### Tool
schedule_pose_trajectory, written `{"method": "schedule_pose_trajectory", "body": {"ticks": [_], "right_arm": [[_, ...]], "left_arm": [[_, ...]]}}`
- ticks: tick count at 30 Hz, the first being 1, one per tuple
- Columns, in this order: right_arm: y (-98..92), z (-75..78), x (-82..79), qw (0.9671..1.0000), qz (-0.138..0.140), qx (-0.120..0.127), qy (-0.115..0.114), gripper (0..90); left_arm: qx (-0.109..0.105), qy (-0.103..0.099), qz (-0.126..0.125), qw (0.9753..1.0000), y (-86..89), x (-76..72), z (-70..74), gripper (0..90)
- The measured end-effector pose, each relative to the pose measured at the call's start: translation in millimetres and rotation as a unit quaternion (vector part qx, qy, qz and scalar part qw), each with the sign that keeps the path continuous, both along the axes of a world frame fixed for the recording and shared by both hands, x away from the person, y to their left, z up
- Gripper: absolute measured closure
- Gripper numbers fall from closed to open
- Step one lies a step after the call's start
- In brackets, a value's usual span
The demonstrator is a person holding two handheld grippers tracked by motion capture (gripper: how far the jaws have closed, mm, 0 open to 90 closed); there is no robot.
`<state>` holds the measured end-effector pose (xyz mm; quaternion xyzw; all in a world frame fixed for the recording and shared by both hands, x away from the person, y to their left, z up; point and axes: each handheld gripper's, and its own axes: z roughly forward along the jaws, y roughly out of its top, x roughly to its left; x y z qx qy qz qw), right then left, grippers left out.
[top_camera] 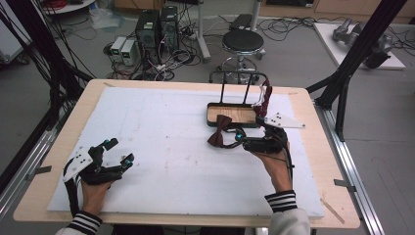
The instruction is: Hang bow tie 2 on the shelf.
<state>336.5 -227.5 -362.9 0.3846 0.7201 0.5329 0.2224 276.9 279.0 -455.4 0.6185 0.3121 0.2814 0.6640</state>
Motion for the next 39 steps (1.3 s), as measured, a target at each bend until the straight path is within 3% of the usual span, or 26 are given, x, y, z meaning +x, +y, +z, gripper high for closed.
{"method": "schedule_pose_trajectory", "body": {"ticks": [20,32,35,39], "right_arm": [[46.4,-8.5,32.7,0.9962,0.018,-0.057,0.064,8.9],[58.7,-22.9,48.8,0.9894,0.031,-0.093,0.107,9.0],[60.1,-26.5,51.7,0.9876,0.033,-0.1,0.116,14.8],[62.9,-31.5,55.6,0.9852,0.033,-0.107,0.129,14.9]], "left_arm": [[-0.006,0.0,0.0,1.0,1.7,-0.3,-0.3,13.1],[-0.006,-0.001,-0.001,1.0,1.5,-0.3,-0.3,13.1],[-0.006,-0.001,0.0,1.0,1.5,-0.4,-0.2,13.1],[-0.006,-0.002,-0.001,1.0,1.9,-0.4,-0.3,13.1]]}}
